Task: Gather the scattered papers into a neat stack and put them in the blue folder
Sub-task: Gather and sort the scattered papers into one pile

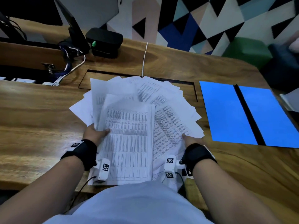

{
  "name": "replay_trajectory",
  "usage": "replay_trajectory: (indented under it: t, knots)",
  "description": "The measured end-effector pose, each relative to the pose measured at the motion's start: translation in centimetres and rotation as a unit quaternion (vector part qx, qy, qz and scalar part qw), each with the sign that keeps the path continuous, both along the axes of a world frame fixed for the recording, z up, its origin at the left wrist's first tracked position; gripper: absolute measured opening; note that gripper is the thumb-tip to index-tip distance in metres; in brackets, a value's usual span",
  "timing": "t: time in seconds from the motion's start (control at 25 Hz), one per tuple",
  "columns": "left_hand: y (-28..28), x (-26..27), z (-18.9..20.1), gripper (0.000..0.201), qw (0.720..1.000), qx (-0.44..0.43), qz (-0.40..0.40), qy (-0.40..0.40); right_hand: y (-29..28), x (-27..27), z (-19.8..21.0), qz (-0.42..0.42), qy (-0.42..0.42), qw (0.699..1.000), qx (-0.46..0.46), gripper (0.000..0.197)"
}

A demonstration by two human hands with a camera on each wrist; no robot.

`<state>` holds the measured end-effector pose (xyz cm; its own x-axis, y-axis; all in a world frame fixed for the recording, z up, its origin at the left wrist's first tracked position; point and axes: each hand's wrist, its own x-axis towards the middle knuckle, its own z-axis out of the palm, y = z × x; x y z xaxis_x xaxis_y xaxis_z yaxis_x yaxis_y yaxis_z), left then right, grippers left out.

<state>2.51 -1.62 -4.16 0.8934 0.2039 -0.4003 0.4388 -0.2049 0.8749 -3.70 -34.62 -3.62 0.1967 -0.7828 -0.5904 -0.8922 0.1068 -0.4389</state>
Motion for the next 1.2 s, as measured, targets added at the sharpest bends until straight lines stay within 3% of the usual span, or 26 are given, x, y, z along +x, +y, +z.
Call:
replay_trajectory:
  t: [0.08, 0.16, 0.2, 0.36, 0.48, 0.6, 0.68, 0.76, 0.84, 0.92, 1.0, 1.08, 1.2]
  knots:
    - [0.4, -0.5, -0.6, 0.063, 0.999, 0.001, 0.017, 0.039, 0.5, 0.6, -0.3, -0.016, -0.093, 0.995, 0.01, 0.095]
    - [0.7, -0.6, -1.1, 0.102, 0.998, -0.018, 0.019, 0.062, 1.1, 1.1, -0.3, -0.02, -0.191, 0.981, -0.022, 0.059]
    - [0.8, -0.3, -1.2, 0.106, 0.997, -0.011, 0.022, 0.069, 1.2, 1.0, -0.1, -0.021, -0.22, 0.975, -0.033, 0.048]
    - [0.4, -0.1, -0.1, 0.053, 0.998, -0.004, -0.003, 0.055, -1.2, 0.7, 1.6, 0.039, -0.249, 0.965, -0.076, 0.033]
    - [-1.5, -0.2, 0.8, 0.041, 0.997, -0.019, -0.06, 0.049, -1.2, 2.1, 2.1, 0.13, -0.248, 0.96, -0.007, 0.021]
    - [-3.8, 0.1, 1.2, 0.047, 0.993, -0.045, -0.106, 0.037, 1.6, 3.4, 0.5, 0.195, -0.233, 0.949, 0.087, 0.025]
    - [-4.4, 0.1, 0.8, 0.058, 0.987, -0.042, -0.152, 0.023, 3.8, 4.0, 0.3, 0.177, -0.268, 0.929, 0.185, 0.019]
    - [-3.9, 0.4, 0.8, 0.071, 0.988, -0.035, -0.147, 0.031, 5.2, 4.4, 1.2, 0.146, -0.29, 0.918, 0.229, 0.018]
    - [-2.3, 0.9, 0.7, 0.058, 0.997, -0.019, -0.069, 0.022, 4.5, 5.1, 1.6, 0.104, -0.246, 0.956, 0.123, 0.013]
    - [-0.6, 1.0, 0.7, 0.041, 1.0, -0.008, -0.012, 0.021, 2.6, 4.8, 1.1, 0.075, -0.128, 0.989, -0.008, 0.044]
    - [0.2, 0.8, 0.7, 0.039, 1.0, 0.01, -0.007, 0.026, 2.1, 4.5, 0.7, 0.068, -0.089, 0.994, 0.014, 0.064]
    - [0.3, 0.9, 0.0, 0.038, 0.999, 0.019, -0.01, 0.031, 2.9, 5.3, 0.5, 0.051, -0.139, 0.988, 0.037, 0.073]
    - [0.3, 1.4, -0.9, 0.036, 0.999, 0.027, -0.02, 0.04, 4.0, 6.6, 1.0, 0.092, -0.187, 0.977, 0.053, 0.062]
